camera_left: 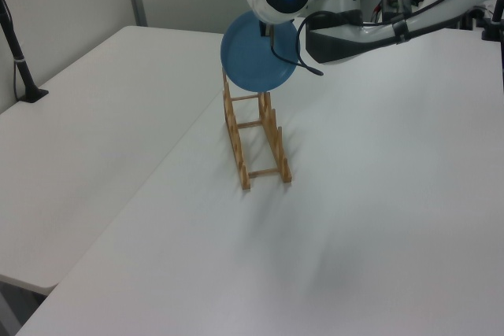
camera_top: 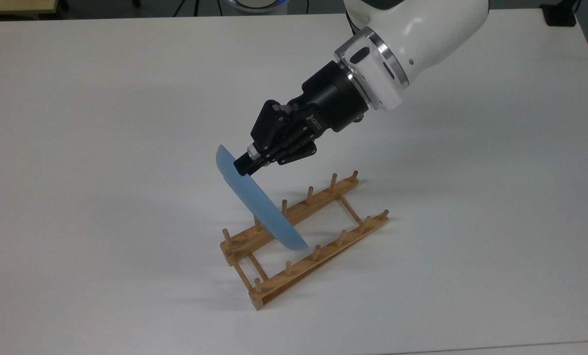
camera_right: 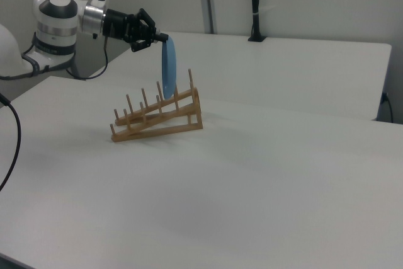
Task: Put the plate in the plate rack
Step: 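Open the gripper and withdraw it up away from the plate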
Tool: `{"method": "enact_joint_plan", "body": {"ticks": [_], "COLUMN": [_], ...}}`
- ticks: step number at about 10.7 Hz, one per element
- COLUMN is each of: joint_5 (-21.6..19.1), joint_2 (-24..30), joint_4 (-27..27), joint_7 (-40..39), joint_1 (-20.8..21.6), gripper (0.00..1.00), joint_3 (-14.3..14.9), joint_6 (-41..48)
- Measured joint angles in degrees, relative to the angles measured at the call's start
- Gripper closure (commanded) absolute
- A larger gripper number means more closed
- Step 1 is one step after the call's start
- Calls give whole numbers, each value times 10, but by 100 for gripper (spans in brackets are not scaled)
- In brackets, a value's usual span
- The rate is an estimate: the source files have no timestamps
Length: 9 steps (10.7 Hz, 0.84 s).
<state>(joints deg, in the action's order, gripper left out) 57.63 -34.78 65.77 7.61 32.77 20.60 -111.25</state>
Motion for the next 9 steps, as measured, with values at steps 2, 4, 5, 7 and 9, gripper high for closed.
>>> {"method": "enact_joint_plan", "body": {"ticks": [2, 4, 5, 7, 9], "joint_5": [0, 0, 0, 0, 0], "joint_2": [-5, -13, -17, -23, -29], "joint_4": [-2, -3, -3, -4, -4], "joint_7": [3, 9, 9, 12, 37], "joint_1": [2, 4, 4, 5, 5], "gripper": [100, 100, 100, 98, 1], "joint_3": [0, 0, 0, 0, -1], "joint_6": [0, -5, -10, -15, -28]}}
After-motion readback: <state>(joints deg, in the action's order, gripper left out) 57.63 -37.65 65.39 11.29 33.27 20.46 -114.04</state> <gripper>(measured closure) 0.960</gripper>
